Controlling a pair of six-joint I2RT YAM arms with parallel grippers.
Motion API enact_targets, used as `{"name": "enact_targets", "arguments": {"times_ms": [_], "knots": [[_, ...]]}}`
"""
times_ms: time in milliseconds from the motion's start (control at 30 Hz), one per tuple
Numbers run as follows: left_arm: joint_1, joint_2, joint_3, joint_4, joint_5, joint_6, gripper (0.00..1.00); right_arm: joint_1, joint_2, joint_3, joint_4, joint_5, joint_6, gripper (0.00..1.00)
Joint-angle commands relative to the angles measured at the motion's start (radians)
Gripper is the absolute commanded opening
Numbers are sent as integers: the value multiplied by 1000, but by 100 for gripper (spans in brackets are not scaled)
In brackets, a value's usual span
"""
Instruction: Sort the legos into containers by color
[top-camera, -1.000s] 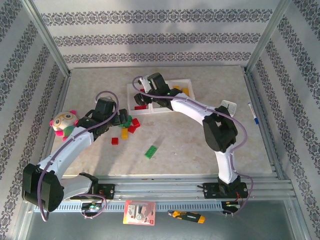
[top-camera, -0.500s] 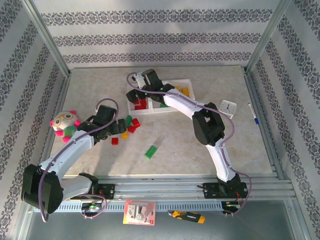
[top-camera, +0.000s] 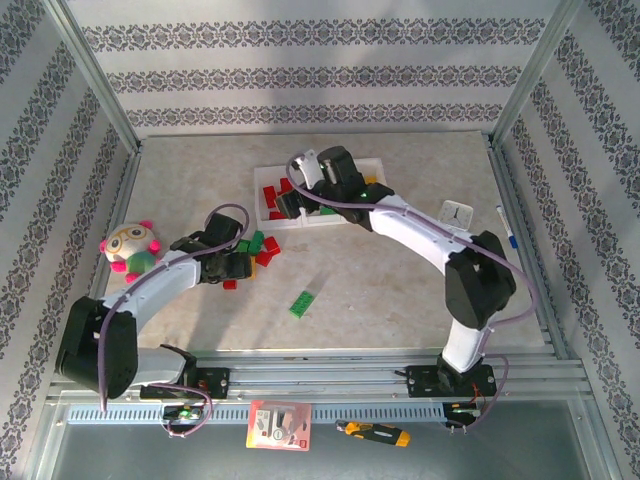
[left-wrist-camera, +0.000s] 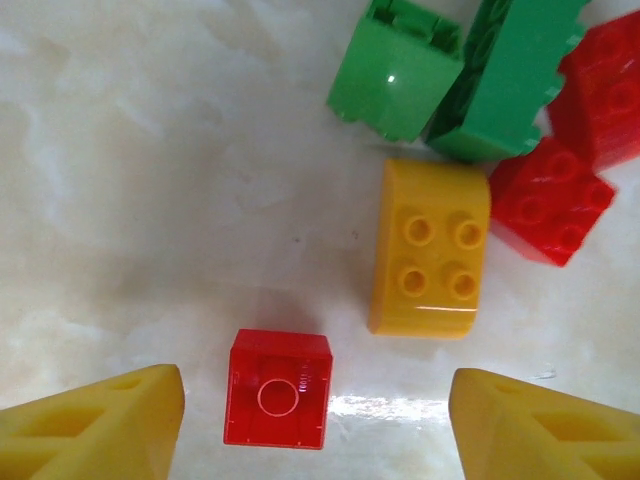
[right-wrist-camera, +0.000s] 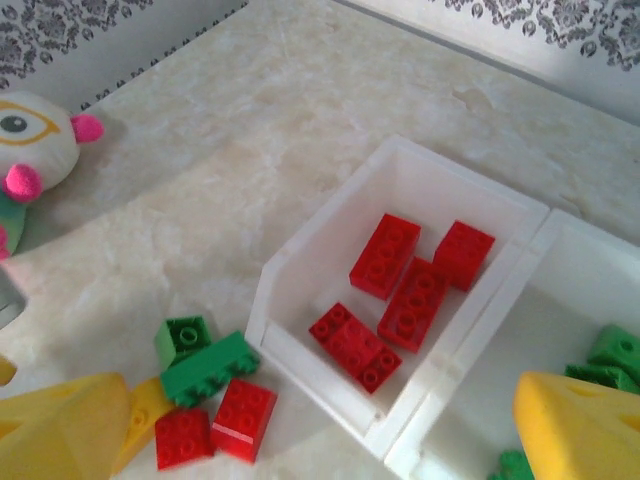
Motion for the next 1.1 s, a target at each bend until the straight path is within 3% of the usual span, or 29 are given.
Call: {"name": "enact_targets", "arguments": {"times_ms": [0,200,467,800,1067], "knots": [[9,39,-14,-45,-9,15,66,-5,-53,-76,32,24,8,98],[11,110,-17,-26,-26,9,58,-10,-94,-145,39,45,15,98],[10,148,3,-40,-29,3,35,-11,-109,-154,48,48,23,98],[8,64,157,-121,-37,45,32,-15,-185,-181,35,31,25,98],[-13,224,490,-74,-92,113,32,-32,-239,-237,31,39,30,98]]}}
